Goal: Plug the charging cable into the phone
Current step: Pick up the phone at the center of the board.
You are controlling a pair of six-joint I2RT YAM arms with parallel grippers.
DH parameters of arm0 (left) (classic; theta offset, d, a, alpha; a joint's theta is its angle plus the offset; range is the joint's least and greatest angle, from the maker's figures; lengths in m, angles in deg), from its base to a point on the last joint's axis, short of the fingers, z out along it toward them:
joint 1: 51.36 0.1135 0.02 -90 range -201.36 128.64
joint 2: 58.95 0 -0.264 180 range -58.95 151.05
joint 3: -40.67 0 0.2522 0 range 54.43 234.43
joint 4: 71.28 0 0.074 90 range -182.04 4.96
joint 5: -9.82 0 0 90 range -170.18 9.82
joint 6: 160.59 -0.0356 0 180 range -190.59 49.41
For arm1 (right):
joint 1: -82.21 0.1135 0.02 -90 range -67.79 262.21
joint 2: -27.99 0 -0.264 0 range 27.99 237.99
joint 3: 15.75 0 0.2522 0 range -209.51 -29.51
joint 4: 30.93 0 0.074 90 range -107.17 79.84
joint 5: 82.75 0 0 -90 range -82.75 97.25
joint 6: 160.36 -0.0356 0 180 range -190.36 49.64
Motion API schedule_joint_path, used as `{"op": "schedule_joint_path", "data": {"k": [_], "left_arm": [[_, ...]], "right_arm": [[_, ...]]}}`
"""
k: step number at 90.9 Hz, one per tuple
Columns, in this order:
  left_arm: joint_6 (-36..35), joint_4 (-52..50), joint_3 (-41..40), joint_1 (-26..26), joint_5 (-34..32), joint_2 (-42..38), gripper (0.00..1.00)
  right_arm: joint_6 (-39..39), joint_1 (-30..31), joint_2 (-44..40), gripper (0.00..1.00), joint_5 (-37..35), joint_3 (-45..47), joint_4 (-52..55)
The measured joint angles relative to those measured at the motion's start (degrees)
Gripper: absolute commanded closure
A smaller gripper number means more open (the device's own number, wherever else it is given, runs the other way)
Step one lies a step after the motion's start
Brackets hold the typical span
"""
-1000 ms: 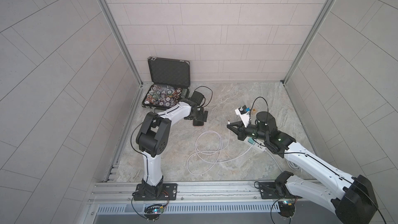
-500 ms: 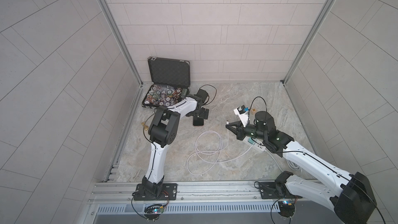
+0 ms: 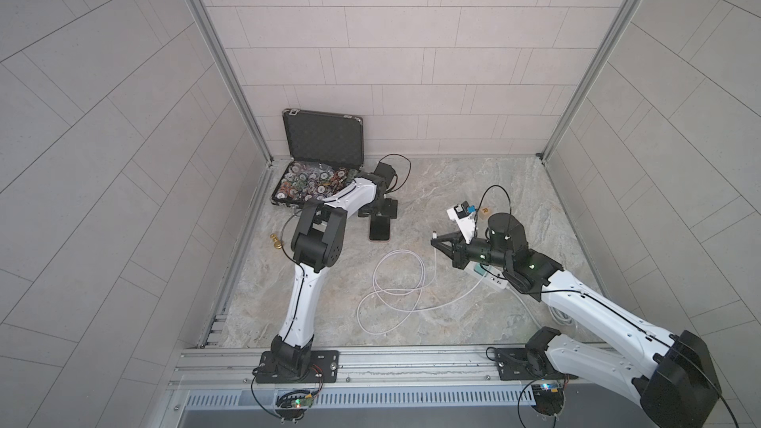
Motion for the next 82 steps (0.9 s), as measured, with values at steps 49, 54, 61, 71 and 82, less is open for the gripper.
{"op": "schedule_joint_path", "data": {"k": [49,54,61,71,82], "left_arm": [[2.9,0.2,-6.9,0.3,4.7,-4.5,0.00],[3.1,0.0,-7.2,0.2,4.3,-4.7,0.01],[3.6,-0.4,-6.8,0.2,3.5,-4.4,0.05],[4.0,-2.9,-3.7,0.0,1.7,-2.3,0.14],[4.6,-5.4,-0.6,-0.3,-0.4,-0.3,0.16]], "right_arm": [[-0.7,0.0,-0.7,1.00,-0.2,0.0,-0.7],[-1.0,0.0,-0.7,1.00,-0.2,0.1,-1.5],[-1.5,0.0,-0.6,1.00,-0.1,0.3,-2.8],[-1.7,0.1,-0.6,1.00,0.0,0.7,-3.3],[-1.6,0.1,-0.7,1.00,-0.1,0.7,-3.0]]}}
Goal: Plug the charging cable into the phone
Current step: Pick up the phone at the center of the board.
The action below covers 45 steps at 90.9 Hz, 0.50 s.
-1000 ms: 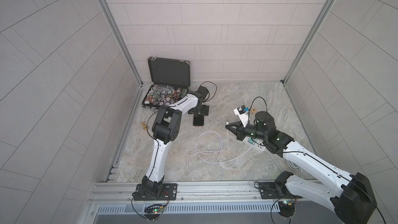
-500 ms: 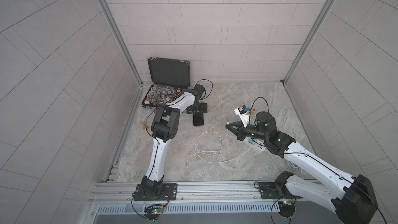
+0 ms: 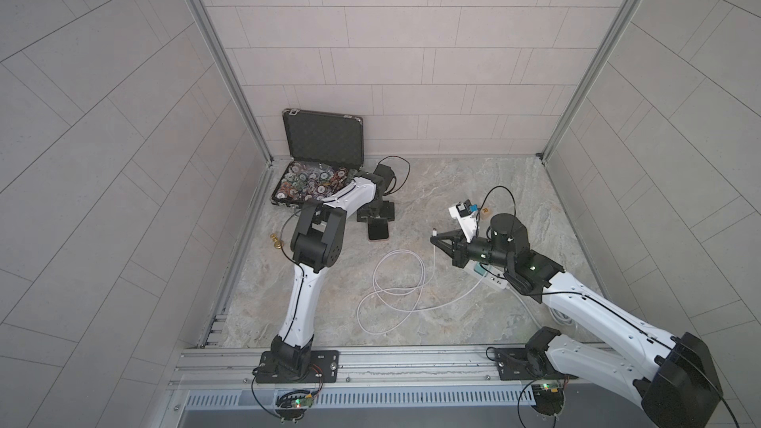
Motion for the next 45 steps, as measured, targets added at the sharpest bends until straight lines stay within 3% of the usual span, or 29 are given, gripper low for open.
{"op": "schedule_joint_path", "data": {"k": [21,45], "left_arm": [[0.9,-1.0,1.0,-0.8,-0.5,0.5,0.27],[0.8,-4.1,3.3,-0.6,1.9,1.2,0.27]], "right_arm": [[0.3,0.0,-1.6,1.00,-1.1,0.1,0.8],[-0.1,0.0,-0.3,1.00,-1.3,0.3,0.9]]}}
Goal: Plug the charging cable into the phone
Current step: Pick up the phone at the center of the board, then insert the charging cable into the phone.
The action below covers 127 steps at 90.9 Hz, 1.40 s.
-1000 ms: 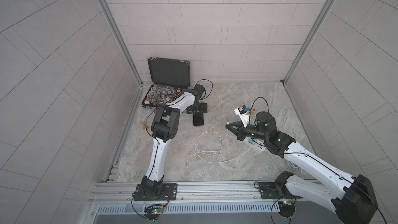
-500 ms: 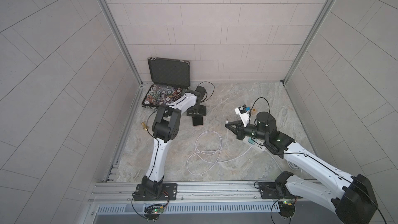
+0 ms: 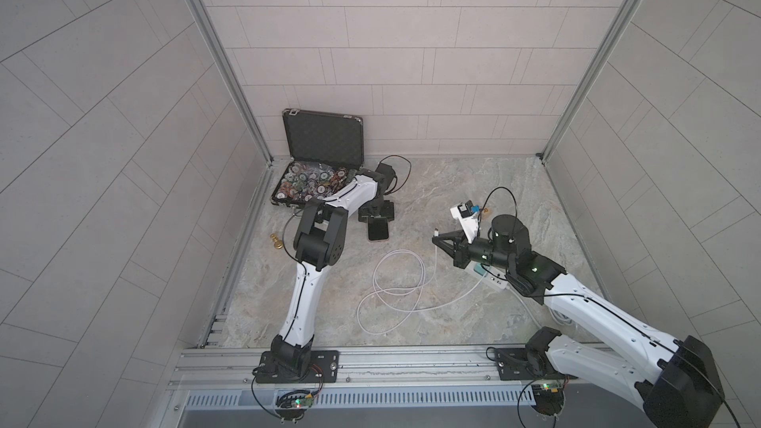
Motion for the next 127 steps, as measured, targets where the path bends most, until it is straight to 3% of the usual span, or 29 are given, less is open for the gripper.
{"op": "schedule_joint_path", "data": {"k": [21,60,90,127], "left_arm": [[0.2,-3.1,4.4,0.3,4.6,-1.2,0.27],[4.0,-3.9,7.4,2.8,12.2,-16.0,0.26],[7.3,3.5,-8.0,4.0,18.1,-30.3,0.25],[9.6,11.6,-17.1,4.0,19.5,-36.6,0.25]], "right_arm": [[-0.8,0.2,3.1,1.00,0.8,-0.2,-0.1],[-2.7,2.3,20.0,1.00,-0.2,-10.9,0.7],[-8.8,6.8,30.8,1.00,0.4,-14.6,-4.7],[-10.5,9.1,31.3,1.00,2.3,-14.6,-12.2]]}}
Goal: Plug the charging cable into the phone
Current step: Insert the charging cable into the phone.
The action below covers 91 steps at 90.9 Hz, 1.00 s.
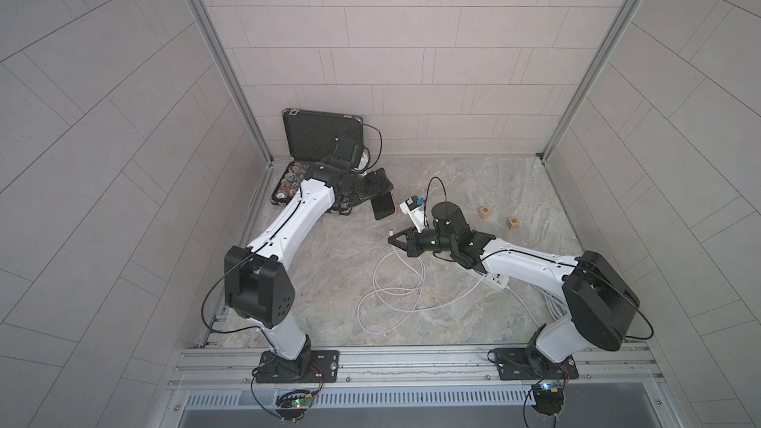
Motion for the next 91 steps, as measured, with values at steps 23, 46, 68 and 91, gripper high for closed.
{"op": "schedule_joint_path", "data": {"k": [23,46,68,91], "left_arm": [[1.9,3.1,-3.5,0.0,2.9,-0.9,0.26],[2.0,4.8,-5.0,0.0,3.1,-3.3,0.26],[1.9,5.9,-5.9,-0.1,3.0,-4.2,0.27],[1.7,6.1,-7.2,-0.2,2.8,-4.2,0.27]], "right_arm": [[-0.3,0.2,0.0,1.00,-0.6,-1.4,-0.7],[0.0,0.2,0.0,1.00,-2.0,-1.5,0.6],[0.2,0.2,0.0,1.00,-2.8,-1.5,0.9],[0.8,0.2,-0.3,1.00,-3.7,-1.5,1.7]]}}
